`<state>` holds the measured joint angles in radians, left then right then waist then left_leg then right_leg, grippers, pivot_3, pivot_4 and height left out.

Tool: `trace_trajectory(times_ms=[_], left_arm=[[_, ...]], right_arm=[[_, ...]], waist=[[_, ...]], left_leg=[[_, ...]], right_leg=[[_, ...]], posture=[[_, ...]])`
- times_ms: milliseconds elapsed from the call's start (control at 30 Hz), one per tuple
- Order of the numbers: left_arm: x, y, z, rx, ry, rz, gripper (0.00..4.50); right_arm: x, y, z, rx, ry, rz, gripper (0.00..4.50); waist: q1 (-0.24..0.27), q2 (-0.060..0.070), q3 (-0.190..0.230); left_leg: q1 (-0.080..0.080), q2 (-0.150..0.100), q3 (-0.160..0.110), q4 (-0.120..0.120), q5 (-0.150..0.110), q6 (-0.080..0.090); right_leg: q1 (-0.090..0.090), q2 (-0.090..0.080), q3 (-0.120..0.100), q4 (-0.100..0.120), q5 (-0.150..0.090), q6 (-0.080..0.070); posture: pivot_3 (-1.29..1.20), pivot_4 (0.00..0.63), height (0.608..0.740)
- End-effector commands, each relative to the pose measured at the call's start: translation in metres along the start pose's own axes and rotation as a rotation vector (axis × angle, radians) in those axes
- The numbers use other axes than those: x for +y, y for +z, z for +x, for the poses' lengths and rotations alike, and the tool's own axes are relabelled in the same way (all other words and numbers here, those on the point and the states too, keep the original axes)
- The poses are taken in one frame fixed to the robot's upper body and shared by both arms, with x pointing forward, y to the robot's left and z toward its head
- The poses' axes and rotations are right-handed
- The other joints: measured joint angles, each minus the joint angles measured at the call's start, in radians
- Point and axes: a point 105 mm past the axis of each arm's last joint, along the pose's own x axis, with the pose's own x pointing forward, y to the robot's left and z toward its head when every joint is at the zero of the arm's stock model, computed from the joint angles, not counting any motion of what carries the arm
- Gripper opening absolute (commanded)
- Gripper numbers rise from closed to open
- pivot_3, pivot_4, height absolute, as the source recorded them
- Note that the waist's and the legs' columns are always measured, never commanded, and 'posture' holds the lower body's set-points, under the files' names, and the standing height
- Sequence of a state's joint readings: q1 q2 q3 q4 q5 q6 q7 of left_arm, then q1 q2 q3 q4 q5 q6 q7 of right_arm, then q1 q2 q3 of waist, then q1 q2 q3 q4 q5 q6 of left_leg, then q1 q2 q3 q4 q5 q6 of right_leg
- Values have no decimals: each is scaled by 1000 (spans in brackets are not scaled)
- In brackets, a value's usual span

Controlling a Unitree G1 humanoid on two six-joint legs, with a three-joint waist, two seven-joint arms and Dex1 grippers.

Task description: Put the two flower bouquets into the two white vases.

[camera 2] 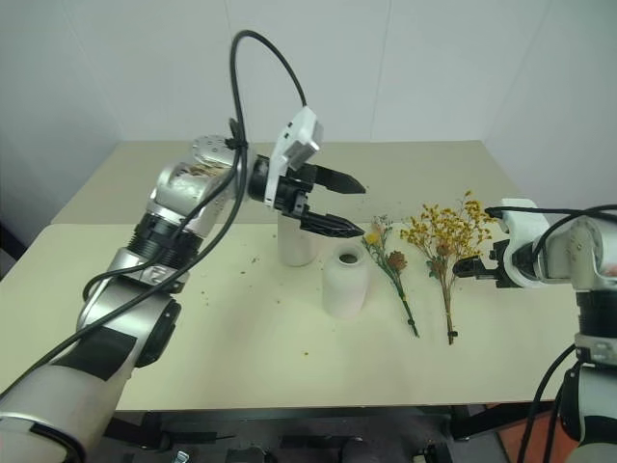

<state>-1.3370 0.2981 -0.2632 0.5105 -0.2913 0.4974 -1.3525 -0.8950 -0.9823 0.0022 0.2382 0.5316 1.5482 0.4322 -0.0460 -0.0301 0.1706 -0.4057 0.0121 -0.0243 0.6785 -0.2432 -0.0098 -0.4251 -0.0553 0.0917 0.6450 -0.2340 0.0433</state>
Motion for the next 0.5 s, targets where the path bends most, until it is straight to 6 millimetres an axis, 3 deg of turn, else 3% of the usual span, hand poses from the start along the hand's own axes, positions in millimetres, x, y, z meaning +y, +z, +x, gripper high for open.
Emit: trace_trajectory(times_ms=[33, 333, 500], left_arm=[[-3, 22, 9, -13, -22, 78, 4500], [-4, 24, 27, -38, -33, 68, 4500], [-6, 22, 28, -40, -36, 72, 4500]], right_arm=[[-1, 2, -2, 67, 35, -15, 4482], [-4, -4, 11, 254, 73, -55, 4482], [12, -7, 26, 308, 125, -95, 4482]], waist=[[0, 0, 0], [0, 3, 2], [-3, 4, 2]], left_leg=[[0, 0, 0, 0, 0, 0], [-1, 0, 0, 0, 0, 0], [0, 0, 0, 0, 0, 0]], right_leg=[[0, 0, 0, 0, 0, 0], [-1, 0, 0, 0, 0, 0], [-1, 0, 0, 1, 0, 0]], posture=[[0, 150, 740], [0, 150, 740], [0, 150, 740]])
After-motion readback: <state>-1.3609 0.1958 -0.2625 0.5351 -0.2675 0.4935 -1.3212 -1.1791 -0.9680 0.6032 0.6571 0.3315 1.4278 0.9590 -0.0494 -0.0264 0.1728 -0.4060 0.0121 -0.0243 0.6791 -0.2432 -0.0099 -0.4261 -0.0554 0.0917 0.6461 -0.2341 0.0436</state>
